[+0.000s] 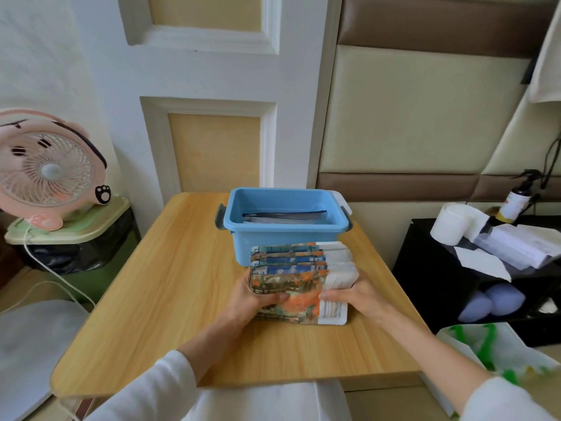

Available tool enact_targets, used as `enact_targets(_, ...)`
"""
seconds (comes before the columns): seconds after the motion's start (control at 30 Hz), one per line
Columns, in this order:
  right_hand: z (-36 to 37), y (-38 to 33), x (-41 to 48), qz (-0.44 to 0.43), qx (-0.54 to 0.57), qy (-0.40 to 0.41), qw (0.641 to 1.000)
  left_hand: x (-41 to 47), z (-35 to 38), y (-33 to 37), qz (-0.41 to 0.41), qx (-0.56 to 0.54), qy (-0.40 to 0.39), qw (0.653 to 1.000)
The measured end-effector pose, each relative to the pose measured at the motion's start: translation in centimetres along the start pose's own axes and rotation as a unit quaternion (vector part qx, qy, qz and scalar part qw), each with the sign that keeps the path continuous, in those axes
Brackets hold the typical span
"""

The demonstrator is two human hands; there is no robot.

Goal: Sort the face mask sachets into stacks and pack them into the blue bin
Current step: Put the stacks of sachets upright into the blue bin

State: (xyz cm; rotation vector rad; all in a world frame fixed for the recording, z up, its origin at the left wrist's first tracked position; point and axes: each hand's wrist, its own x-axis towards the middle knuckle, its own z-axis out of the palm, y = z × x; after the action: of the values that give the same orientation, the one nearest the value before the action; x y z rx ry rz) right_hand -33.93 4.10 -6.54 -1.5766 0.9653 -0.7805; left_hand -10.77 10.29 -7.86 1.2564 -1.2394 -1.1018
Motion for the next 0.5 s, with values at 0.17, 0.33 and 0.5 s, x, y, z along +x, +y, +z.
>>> enact_targets(0.17,0.2,-0.6,0.1,-0.059,0.057,0.019,0.996,0.1,-0.3,0.6,0.036,0.013,-0.007,0.999)
enact_targets(0.33,1.1,2.1,-0.8,-0.017,0.040,0.028,0.999,-0.2,-0.3,-0.4,0.004,0.019,-0.041,0.999)
enact_targets(0.5,1.3,1.6,-1.0,-0.025,0.049,0.021,0.998,-0.2,0.3,-0.7,0.021,0.015,-0.005,1.000)
